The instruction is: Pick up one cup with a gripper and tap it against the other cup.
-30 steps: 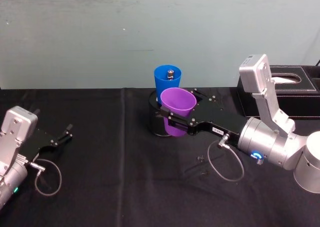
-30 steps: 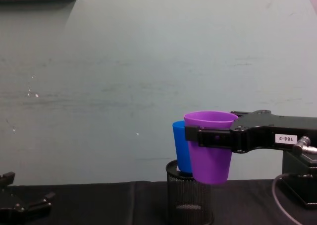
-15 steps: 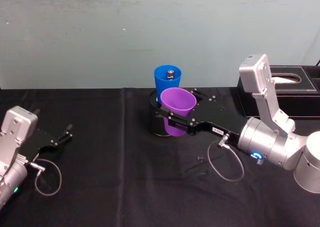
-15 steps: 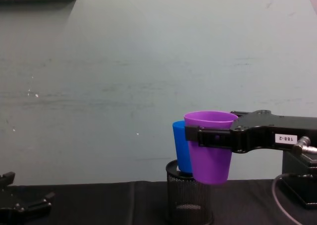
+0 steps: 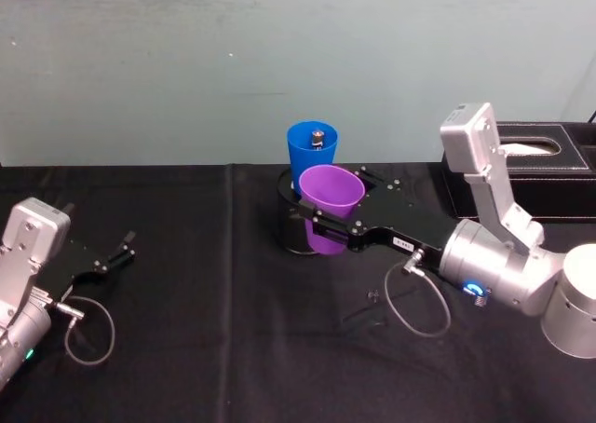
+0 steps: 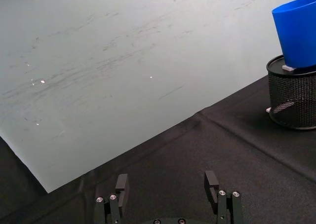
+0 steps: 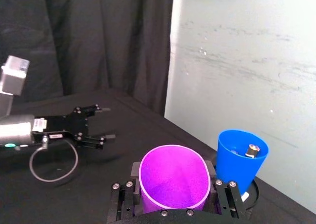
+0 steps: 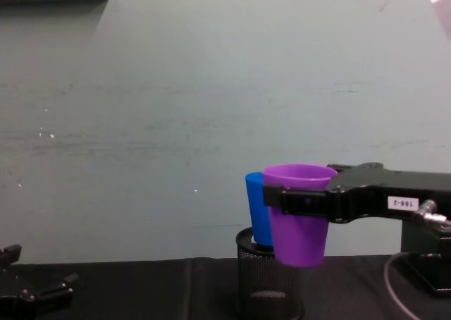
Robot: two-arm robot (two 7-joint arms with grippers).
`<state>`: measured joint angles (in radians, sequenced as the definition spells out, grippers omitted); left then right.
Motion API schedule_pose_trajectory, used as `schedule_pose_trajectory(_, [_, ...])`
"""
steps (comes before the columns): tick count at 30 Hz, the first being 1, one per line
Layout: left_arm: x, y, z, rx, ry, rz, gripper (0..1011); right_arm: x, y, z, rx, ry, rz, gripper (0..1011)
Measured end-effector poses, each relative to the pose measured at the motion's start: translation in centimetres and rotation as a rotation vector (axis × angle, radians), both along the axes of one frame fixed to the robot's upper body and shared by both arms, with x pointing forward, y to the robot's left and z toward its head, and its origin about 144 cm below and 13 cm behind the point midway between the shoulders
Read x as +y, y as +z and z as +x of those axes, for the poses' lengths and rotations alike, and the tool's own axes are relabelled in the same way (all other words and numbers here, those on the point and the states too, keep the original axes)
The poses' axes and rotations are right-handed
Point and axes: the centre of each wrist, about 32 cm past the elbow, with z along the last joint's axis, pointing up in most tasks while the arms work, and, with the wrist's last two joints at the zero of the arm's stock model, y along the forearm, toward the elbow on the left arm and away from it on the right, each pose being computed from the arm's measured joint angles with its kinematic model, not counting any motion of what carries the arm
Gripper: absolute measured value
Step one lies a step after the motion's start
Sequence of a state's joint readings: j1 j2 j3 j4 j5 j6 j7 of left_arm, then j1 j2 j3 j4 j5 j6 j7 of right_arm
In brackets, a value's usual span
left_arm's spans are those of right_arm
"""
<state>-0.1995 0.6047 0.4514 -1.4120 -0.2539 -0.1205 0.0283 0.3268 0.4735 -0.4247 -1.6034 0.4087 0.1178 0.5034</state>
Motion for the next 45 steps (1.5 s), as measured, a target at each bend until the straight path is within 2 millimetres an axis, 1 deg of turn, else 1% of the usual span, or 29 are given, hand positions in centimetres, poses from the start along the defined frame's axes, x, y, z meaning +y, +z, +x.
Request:
schedule_pose_trajectory(8, [0.0, 0.0, 0.0, 0.000, 0.000, 0.000, 1000, 0.7, -0.6, 1.8, 0.016, -0.035, -0.015, 735])
schedule_pose_trajectory(19, [0.0, 0.0, 0.0, 0.000, 0.000, 0.000, 1000, 1.6, -0.4, 4.0, 0.002, -0.052, -0.020, 736])
schedule_pose_trajectory(28, [0.0, 0.0, 0.0, 0.000, 0.000, 0.000, 1000, 2.0, -0.2, 5.6, -0.006, -0.075, 0.004, 736])
schedule_pose_trajectory(45, [0.0, 0.0, 0.0, 0.000, 0.000, 0.000, 1000, 2.7, 0.9, 7.6, -0.030, -0.097, 0.008, 735])
